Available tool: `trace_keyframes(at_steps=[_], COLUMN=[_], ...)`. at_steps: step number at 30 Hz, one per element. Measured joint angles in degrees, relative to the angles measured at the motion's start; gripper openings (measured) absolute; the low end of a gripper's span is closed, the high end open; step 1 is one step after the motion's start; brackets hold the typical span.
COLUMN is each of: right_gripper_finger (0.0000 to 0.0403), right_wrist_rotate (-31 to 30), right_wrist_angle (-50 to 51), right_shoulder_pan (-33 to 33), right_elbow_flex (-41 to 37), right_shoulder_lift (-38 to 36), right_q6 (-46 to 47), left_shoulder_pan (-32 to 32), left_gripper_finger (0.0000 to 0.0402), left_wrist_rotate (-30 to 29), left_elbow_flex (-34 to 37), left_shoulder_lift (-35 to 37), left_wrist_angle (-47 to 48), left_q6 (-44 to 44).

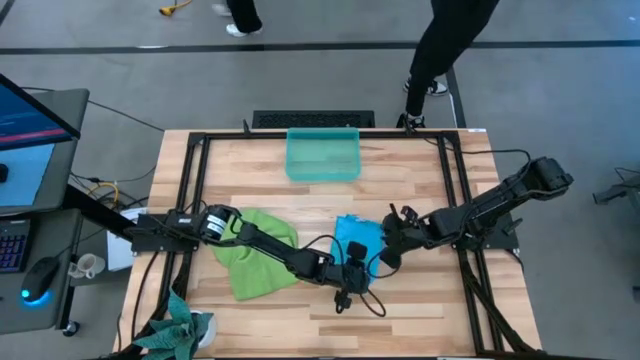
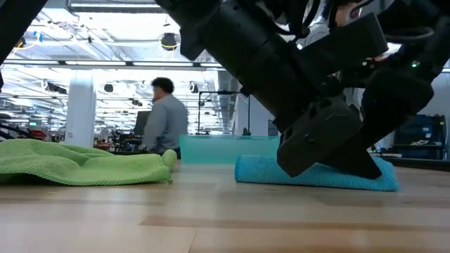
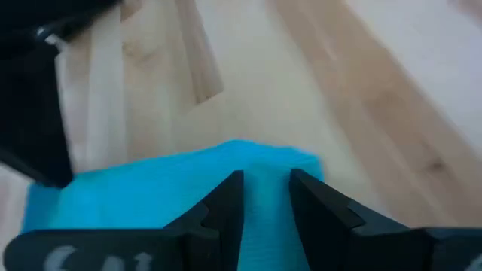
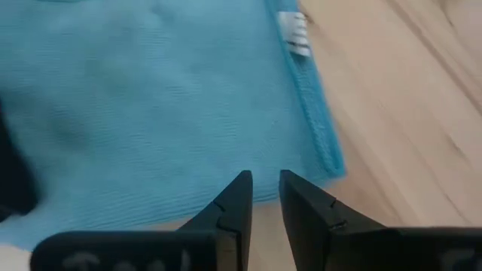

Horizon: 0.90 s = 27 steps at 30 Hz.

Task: Roll microfiber towels into tight, uniform cylinder then place into a basket
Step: Roll the blue microfiber cloth

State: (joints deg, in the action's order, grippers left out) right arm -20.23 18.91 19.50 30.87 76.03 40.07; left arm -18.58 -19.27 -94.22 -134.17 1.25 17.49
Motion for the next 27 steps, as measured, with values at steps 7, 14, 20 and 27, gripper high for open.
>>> trace_keyframes(at_steps=[7,14,20,27], right_gripper_finger=[0.0091,0.0091,0.0091,0.0091], right_wrist_rotate=[0.00,3.22,7.98,7.90], right_wrist_angle=[-1.83,-2.46,-7.37,-17.80], right_shoulder_pan=[0.33,0.75,3.61,6.37], right_elbow_flex=[0.54,2.80,2.82,2.77], right_shoulder_lift=[0.00,-0.02,1.01,6.55], right_q6=[-2.50,-3.05,-3.09,-10.07], left_shoulder_pan=[-1.48,-3.29,-4.07,-5.34], left_gripper_finger=[0.0103,0.0103,0.0103,0.0103], left_wrist_rotate=[-6.47,-12.37,-22.22,-22.88], left_elbow_flex=[-4.17,-6.00,-6.60,-6.58], left_shoulder_lift=[0.02,0.02,0.35,3.24], left_wrist_angle=[9.69,15.30,27.02,31.49], left_q6=[0.24,-0.62,-6.50,-12.75])
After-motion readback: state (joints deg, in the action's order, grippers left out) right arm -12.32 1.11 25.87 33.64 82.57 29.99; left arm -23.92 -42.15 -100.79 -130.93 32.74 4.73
